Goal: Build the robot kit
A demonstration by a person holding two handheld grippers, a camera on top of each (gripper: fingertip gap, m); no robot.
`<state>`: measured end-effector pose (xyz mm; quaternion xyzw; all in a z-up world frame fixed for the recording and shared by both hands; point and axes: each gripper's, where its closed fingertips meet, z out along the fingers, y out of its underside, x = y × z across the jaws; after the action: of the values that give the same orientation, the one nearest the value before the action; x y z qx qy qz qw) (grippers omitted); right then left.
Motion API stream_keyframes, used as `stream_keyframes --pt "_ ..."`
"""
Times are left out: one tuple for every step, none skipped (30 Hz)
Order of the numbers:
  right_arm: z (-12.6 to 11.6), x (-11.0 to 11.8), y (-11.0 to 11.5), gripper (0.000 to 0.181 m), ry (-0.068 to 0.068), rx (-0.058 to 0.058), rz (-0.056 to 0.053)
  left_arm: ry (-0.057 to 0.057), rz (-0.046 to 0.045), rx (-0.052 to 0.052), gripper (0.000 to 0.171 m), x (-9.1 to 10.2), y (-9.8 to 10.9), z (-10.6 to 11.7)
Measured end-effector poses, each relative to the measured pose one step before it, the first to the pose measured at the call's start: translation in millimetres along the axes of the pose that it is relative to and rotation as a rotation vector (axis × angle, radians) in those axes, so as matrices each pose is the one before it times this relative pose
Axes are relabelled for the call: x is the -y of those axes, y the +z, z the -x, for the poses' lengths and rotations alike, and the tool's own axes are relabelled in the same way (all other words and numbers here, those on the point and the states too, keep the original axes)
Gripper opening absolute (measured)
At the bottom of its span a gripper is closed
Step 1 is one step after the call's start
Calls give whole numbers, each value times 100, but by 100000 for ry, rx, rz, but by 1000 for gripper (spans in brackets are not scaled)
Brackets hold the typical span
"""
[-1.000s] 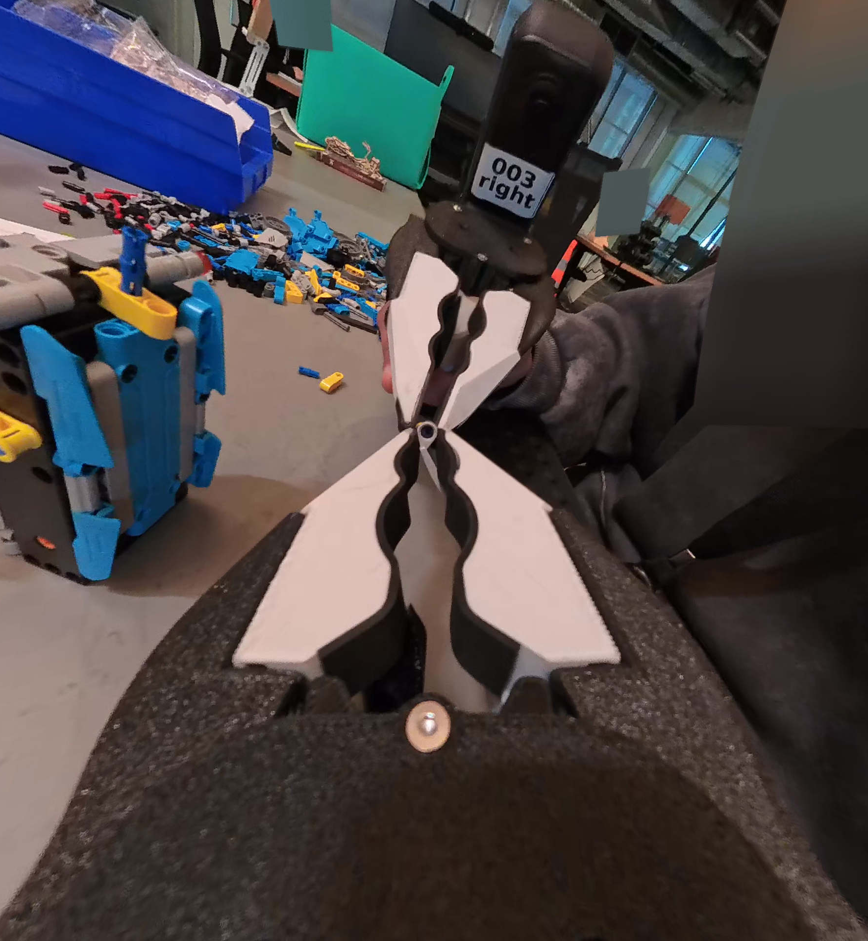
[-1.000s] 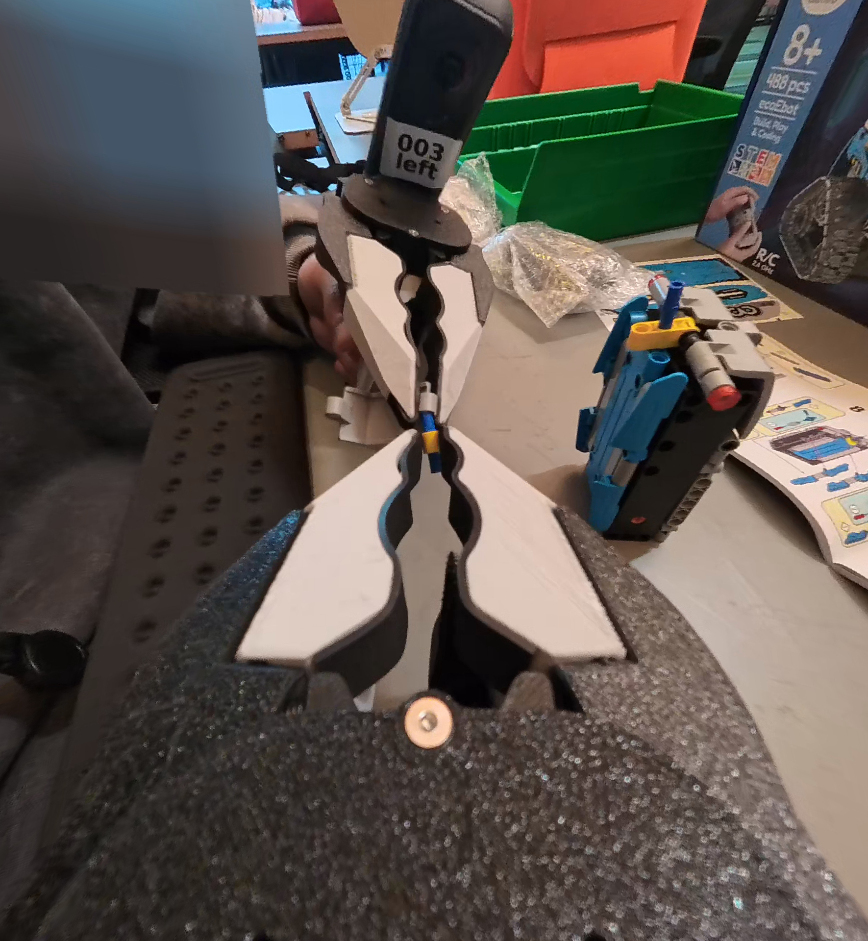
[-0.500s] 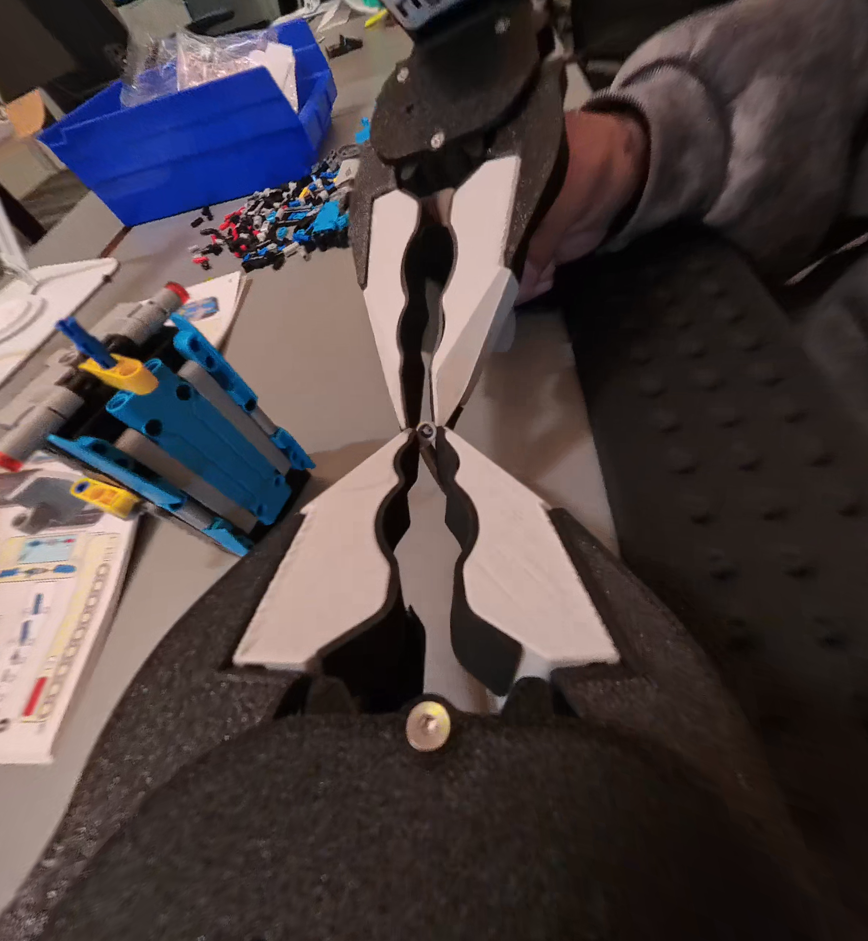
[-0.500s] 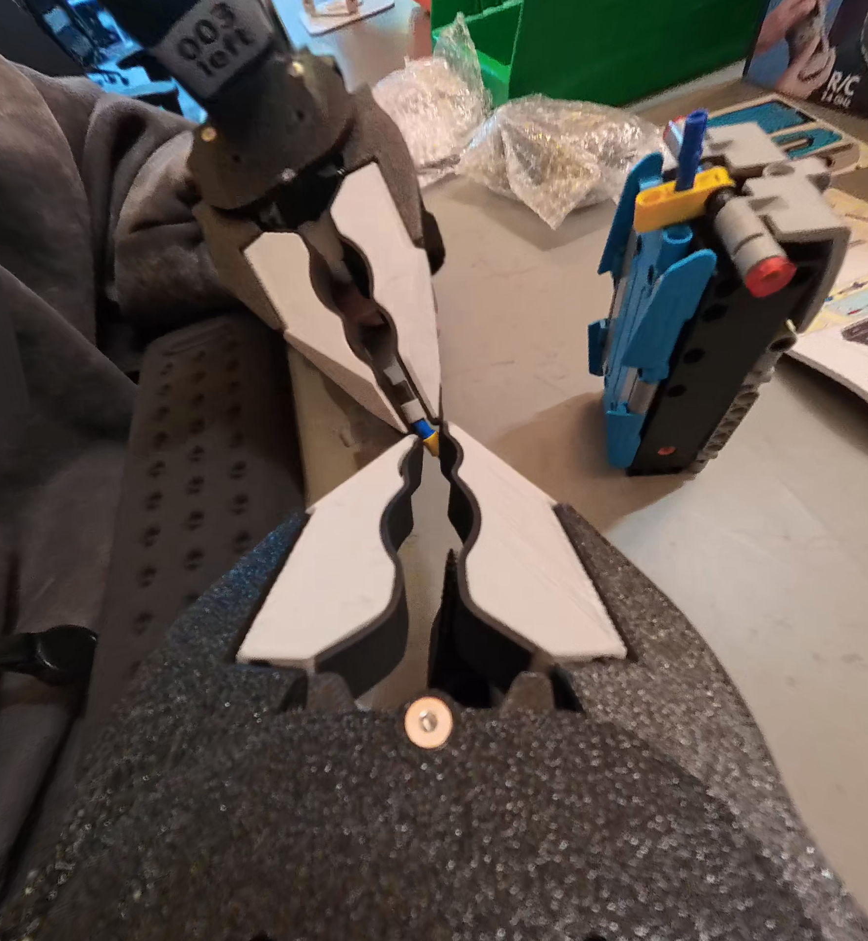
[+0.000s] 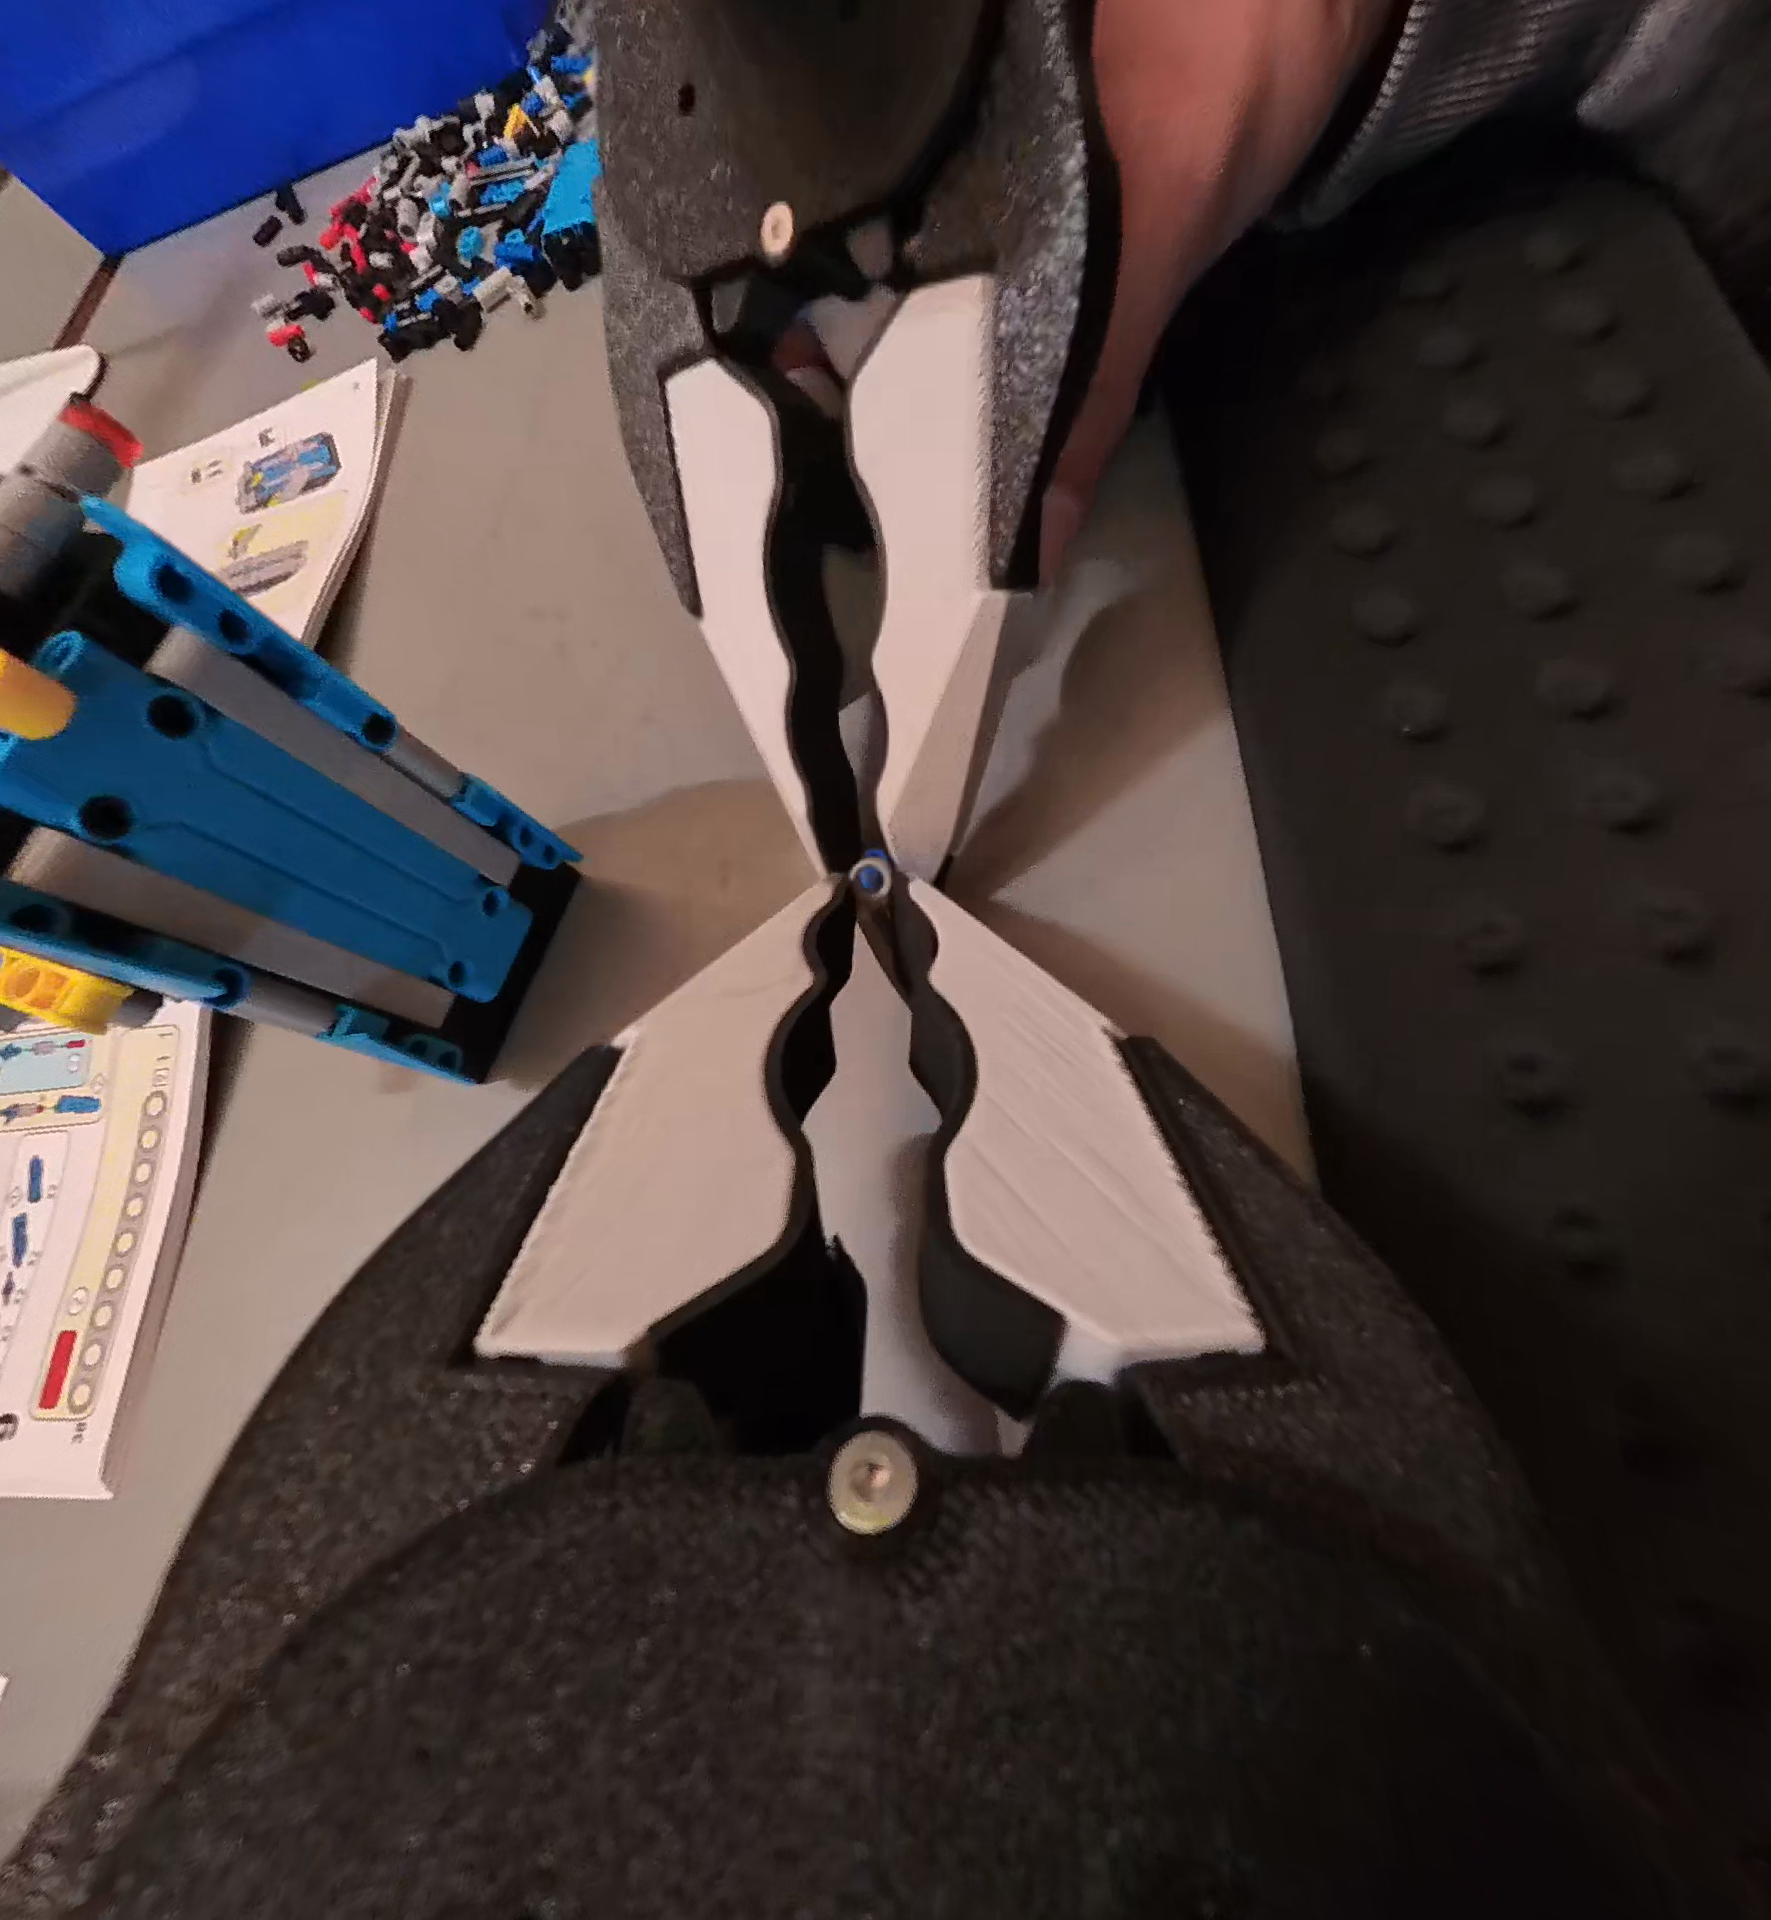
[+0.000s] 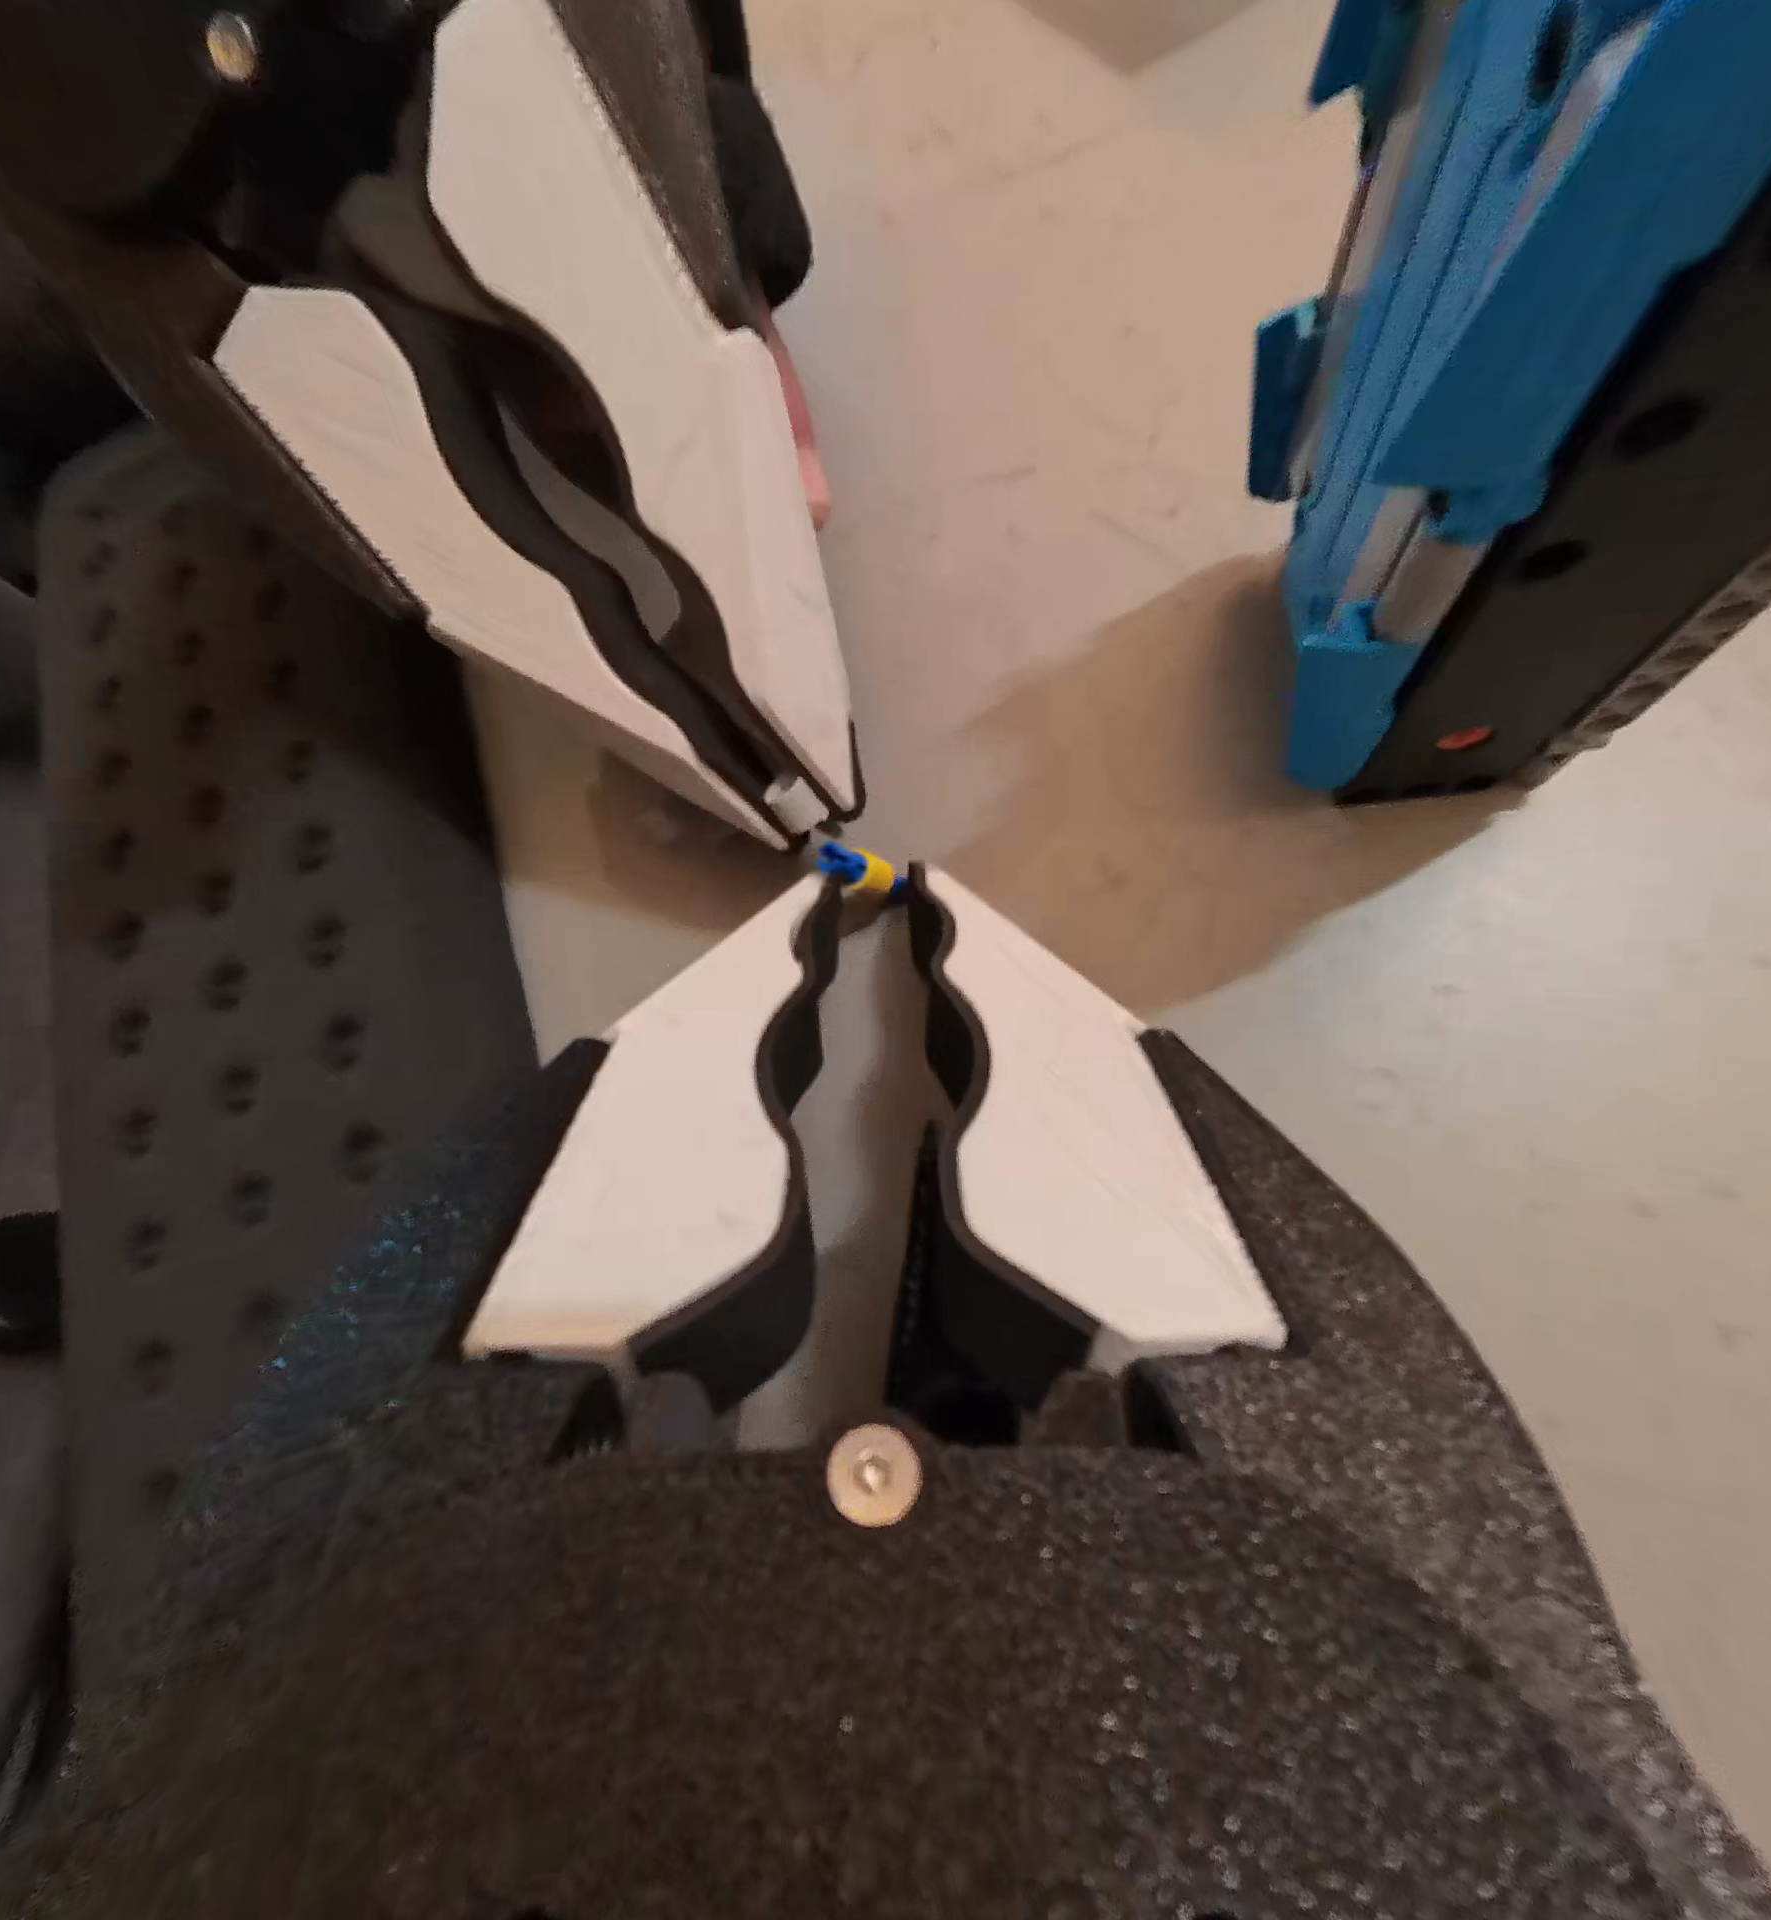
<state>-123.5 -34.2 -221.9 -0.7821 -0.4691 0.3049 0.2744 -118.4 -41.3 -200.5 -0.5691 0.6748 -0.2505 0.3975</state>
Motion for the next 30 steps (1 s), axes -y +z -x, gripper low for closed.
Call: stream_keyframes --pt "-120 142 -107 12 -2192 -1763 -894 -592 8 -393 6 -13 -9 5" --pt "-22 -224 29 12 -1777 -798 1342 -23 36 26 6 -11 -11 2" --pt "60 20 -38 12 -1429 -96 -364 267 64 92 6 -8 9 -21" --pt "32 -33 -3 12 -869 -67 110 87 92 -171 6 -13 6 -30" --pt "-76 -30 -15 12 -361 -624 112 -248 -8 -246 6 -6 -9 -11" --pt "-111 -88 -60 5 -821 -825 472 -205 -69 -251 6 9 3 -8" --pt "23 -50 -33 4 -1673 -103 436 106 -123 -58 6 16 -14 -9" --pt "-9 3 -18 4 -1215 -238 239 257 -185 53 6 26 -21 -12" --pt "3 -16 -23 4 -304 55 75 139 -49 61 6 8 -8 -11" --pt "69 6 -108 4 129 676 -264 84 -55 -61 6 2 -4 -3" --pt "57 228 -248 4 464 897 -1839 -11 -87 -126 6 12 -19 5" --pt "-10 379 -356 4 1641 999 -2912 -46 -82 -156 6 -10 -30 5" --pt "18 455 -399 4 2829 1825 -3628 4 -238 -194 6 11 -42 -5" --pt "149 522 -427 4 3062 2882 -4100 -154 -404 88 6 61 -38 40" --pt "296 726 -489 4 3312 3926 -5282 -99 -504 501 6 76 -31 102" --pt "531 1056 -567 4 3839 5288 -7097 114 -1195 642 6 199 -71 101" --pt "541 1156 -524 4 4308 5374 -7409 500 -2139 -290 6 346 -118 -80" --pt "528 1140 -376 4 5216 5494 -7349 429 -3282 -605 6 554 -160 -150" --pt "519 1080 -199 4 5831 5834 -7374 -11 -4200 -340 6 727 -171 -151" --pt "456 824 16 4 5914 5518 -6189 -968 -4299 -812 6 784 -141 -207" --pt "172 486 169 4 4284 3185 -4017 -2259 -4406 -1030 6 817 -89 -209" --pt "-13 267 227 4 1056 511 -1798 -2826 -4366 -386 6 793 -84 -60" --pt "145 334 242 4 -799 143 -1976 -3107 -3897 -699 6 704 -73 -58" --pt "306 271 307 4 -942 978 -1814 -3460 -2897 -1214 6 504 -40 -66" --pt "237 62 391 4 -707 745 -951 -3383 -1836 488 6 290 -36 221" --pt "-18 -254 406 5 -1275 -816 1086 -3021 -1512 1056 6 219 -76 340" --pt "-168 -289 302 4 -1777 -2080 1910 -2684 -837 -1776 6 94 -88 -76" --pt "-24 17 81 5 -1540 -1143 -70 -2248 -811 -382 6 100 -133 87" --pt "-39 148 -63 5 -583 -547 -955 -1210 -1243 806 6 175 -155 195" --pt "35 40 -95 5 647 622 -374 -821 -712 -66 6 110 -129 42"
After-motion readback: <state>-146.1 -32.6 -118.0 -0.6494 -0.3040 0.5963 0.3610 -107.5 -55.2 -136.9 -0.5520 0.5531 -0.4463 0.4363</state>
